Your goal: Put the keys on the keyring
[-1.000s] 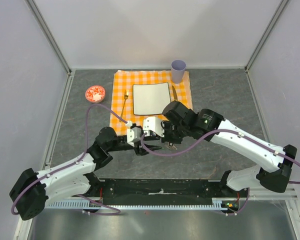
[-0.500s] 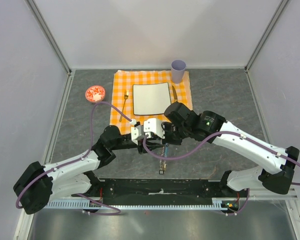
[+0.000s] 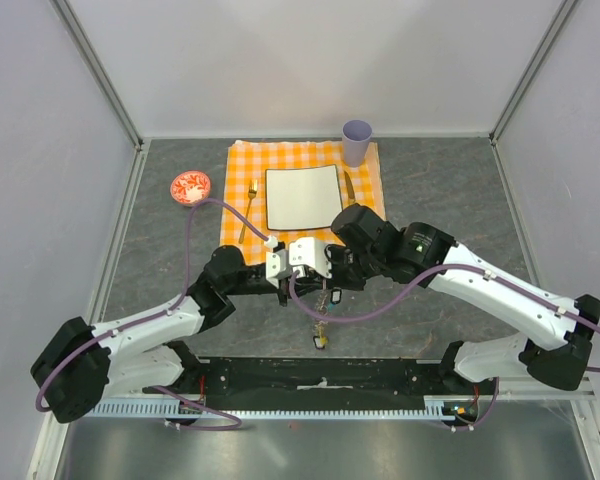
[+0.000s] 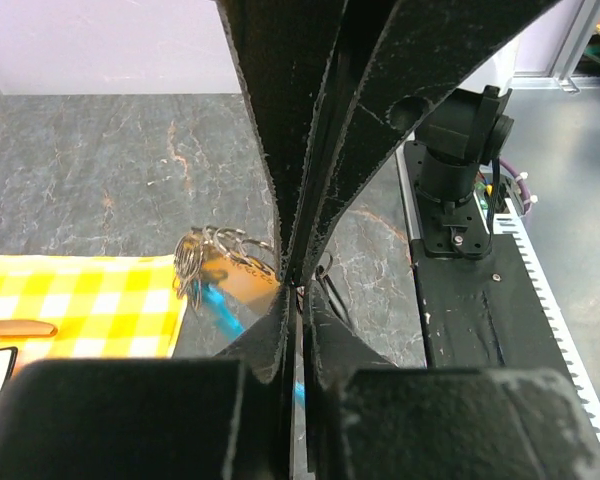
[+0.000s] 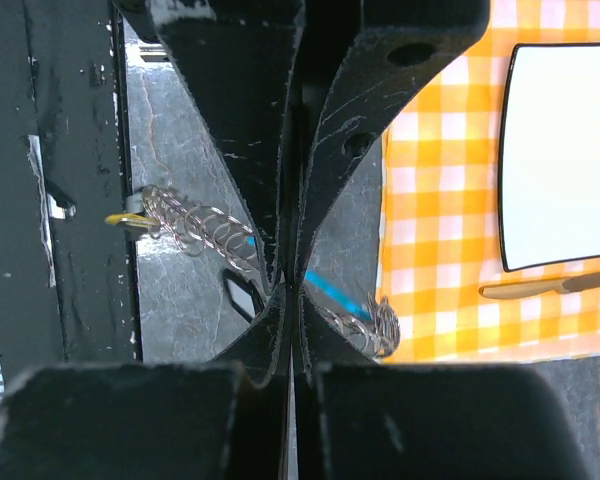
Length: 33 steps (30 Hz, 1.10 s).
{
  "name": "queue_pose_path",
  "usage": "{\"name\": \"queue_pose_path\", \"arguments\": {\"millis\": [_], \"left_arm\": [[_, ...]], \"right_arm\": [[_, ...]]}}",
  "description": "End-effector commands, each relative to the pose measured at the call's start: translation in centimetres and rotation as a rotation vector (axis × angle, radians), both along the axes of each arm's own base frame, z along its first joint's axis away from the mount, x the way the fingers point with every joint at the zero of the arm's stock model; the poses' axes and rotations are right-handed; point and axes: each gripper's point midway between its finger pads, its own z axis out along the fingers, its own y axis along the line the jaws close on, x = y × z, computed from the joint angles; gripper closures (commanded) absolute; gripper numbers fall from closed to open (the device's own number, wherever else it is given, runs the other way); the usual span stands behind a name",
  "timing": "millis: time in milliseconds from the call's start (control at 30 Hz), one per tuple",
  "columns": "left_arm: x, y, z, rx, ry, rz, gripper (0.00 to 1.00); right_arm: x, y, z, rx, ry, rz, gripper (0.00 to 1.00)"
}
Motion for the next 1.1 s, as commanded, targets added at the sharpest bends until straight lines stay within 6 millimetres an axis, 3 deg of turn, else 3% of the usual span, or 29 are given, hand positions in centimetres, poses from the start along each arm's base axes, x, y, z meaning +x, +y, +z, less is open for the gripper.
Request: {"name": "queue_pose_path", "arguments": {"millis": [0,200,233,333,433,567,767,1067], "left_arm": [[-0.5,-0.4,1.8,-0.019,-0.075,-0.049,0.98],[0.1,0.1,2.2,-0.041,-0.074,0.009,0.98],[0.2,0.2,2.4,-0.052,-0.056,0.025,0.98],[0.9,0.6,2.8,-0.094,-0.031,0.089,0.98],[1.1,0.8,3.4,-0.134,-0.005,0.118,0.98],[1.7,1.0,4.0,-0.166,0.014,0.156,0.98],[1.9,1.1,4.8,-0.212,0.025,0.171,0.98],[2.1,1.1,5.0,-0.217,0.027,0.176,0.98]], "right_arm": [[0.5,0.7,2.2,0.086,-0.072,0.015,1.0],[1.2,0.3,2.9,0.138,-0.101,-0.075,1.0],[1.4,0.2,3.2,0.16,-0.112,-0.101,0.89],[1.4,-0.4,4.9,0.271,-0.135,-0.171,0.71],[1.1,-0.8,6.3,0.386,-0.153,-0.202,0.62],[1.0,-1.6,4.4,0.385,-0.152,-0.238,0.6],[0.9,-0.9,2.1,0.389,-0.104,-0.253,0.6],[1.9,-0.6,1.9,0.424,-0.12,-0.304,0.6]]}}
